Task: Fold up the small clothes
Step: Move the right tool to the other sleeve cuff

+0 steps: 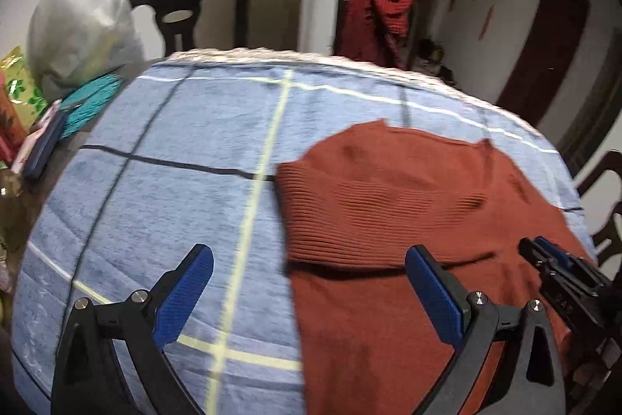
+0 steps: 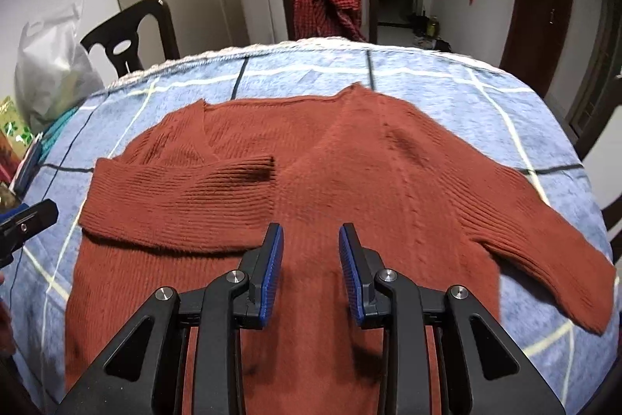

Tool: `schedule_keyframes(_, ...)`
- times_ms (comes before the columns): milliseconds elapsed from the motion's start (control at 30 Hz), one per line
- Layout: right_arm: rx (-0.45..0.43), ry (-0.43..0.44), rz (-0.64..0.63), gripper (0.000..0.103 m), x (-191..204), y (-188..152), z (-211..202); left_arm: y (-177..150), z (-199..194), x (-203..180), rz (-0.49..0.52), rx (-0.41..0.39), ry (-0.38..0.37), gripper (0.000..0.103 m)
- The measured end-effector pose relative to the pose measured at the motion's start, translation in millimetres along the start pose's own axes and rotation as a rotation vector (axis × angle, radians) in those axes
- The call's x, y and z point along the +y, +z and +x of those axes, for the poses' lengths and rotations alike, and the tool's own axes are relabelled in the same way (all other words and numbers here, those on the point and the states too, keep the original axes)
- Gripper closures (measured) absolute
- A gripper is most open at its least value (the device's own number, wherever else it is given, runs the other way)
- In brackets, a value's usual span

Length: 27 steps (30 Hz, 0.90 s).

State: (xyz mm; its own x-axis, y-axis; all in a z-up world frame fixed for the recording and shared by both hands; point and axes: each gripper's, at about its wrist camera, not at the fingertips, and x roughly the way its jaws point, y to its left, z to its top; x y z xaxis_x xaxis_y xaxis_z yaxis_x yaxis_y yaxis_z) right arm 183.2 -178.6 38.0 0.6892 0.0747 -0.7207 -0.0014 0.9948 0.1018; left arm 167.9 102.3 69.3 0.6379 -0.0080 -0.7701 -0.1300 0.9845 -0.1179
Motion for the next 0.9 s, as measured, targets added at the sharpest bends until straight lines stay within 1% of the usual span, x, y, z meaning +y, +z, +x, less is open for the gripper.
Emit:
schedule_keyframes(200,-0.042,-0.031,0.007,0.072,-30,-12,-30,-9,-8,-34,0.046,0.007,-0.082,0.003)
schedule_keyframes(300,-0.074,-0.081,0.002,0.072,-51,-19,-46,-14,-6,-54,0.075,0.025,-0.131,0.003)
schedule_keyframes(333,-0.089,-0.110,-0.002,0.069,-61,-22,-51,-17,-6,-62,0.086,0.027,-0.145,0.003)
schedule_keyframes(367,-0.096,-0.131,0.001,0.062,-68,-24,-55,-18,-5,-69,0.098,0.031,-0.156,0.003)
schedule_keyframes(433,-0.101,-0.165,0.019,0.058,-88,-30,-62,-22,-4,-81,0.117,0.034,-0.177,0.003)
schedule_keyframes(500,-0.098,-0.193,0.049,0.058,-108,-34,-66,-25,-2,-93,0.134,0.044,-0.200,0.003)
schedule_keyframes(633,-0.088,-0.276,0.130,0.058,-152,-44,-74,-31,1,-117,0.177,0.061,-0.256,0.003)
schedule_keyframes(700,-0.070,-0.309,0.163,0.058,-171,-50,-74,-33,2,-125,0.189,0.067,-0.267,0.003)
schedule_keyframes(800,-0.056,-0.338,0.198,0.058,-192,-57,-74,-36,8,-139,0.208,0.080,-0.277,0.003)
schedule_keyframes(900,-0.040,-0.345,0.231,0.058,-209,-63,-73,-41,13,-151,0.227,0.100,-0.295,0.003)
